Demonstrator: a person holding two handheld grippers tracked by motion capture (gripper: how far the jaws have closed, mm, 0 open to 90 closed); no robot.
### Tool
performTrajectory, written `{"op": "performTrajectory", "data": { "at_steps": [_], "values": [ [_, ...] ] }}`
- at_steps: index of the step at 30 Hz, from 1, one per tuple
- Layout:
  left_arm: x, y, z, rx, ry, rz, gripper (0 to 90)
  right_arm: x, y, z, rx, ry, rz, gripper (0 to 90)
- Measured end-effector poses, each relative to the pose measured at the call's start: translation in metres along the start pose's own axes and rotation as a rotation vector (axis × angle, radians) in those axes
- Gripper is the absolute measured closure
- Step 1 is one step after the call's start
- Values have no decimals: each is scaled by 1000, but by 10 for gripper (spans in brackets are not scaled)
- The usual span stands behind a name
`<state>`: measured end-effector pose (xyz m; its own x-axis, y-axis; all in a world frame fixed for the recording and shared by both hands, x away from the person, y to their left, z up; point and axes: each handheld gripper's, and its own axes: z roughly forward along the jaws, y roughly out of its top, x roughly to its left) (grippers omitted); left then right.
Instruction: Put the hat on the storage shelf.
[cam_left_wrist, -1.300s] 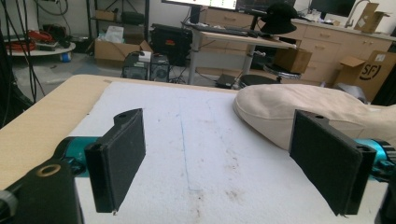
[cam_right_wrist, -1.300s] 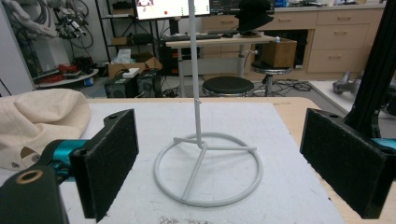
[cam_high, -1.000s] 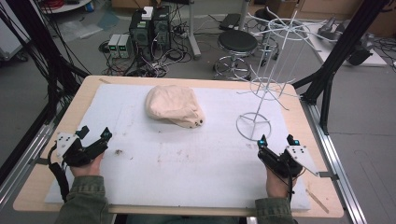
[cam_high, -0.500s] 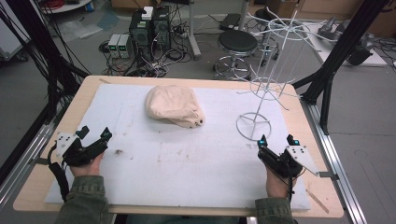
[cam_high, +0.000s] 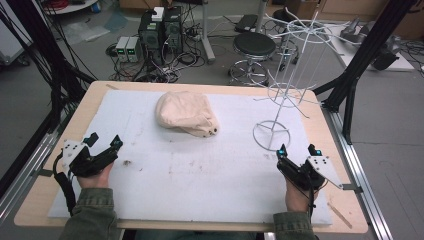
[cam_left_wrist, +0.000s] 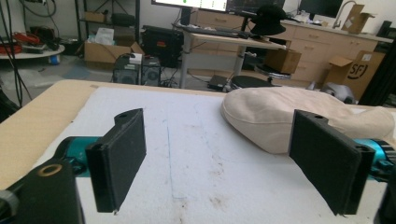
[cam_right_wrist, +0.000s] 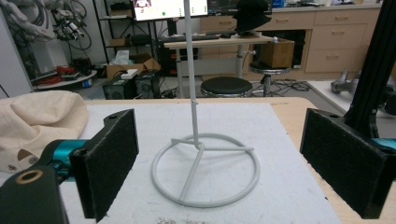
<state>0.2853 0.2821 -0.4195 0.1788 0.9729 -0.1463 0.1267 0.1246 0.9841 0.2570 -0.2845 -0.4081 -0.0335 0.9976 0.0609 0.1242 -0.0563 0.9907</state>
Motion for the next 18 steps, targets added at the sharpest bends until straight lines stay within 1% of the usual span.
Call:
{"op": "performTrajectory", "data": {
  "at_steps": [5, 7, 8, 9, 10, 14, 18],
  "values": [
    [-5, 3, 3, -3, -10, 7, 202, 1, 0, 0, -3, 2, -8, 107],
    [-7, 5, 4, 1, -8, 21, 201, 1, 0, 0, -3, 2, -9, 107],
    [-8, 7, 5, 1, -4, 25, 198, 1, 0, 0, -1, -1, -2, 107],
    [-10, 11, 6, -5, 2, 38, 198, 1, 0, 0, -3, -1, -3, 107],
    [-10, 11, 6, -5, 2, 38, 197, 0, 0, 0, -9, 0, -3, 107],
    [-16, 22, 10, -23, 9, 66, 191, 0, 1, 0, -8, 2, -2, 107],
    [-20, 26, 15, -26, 6, 55, 187, 1, 0, 0, -5, 6, 0, 107]
  ]
}}
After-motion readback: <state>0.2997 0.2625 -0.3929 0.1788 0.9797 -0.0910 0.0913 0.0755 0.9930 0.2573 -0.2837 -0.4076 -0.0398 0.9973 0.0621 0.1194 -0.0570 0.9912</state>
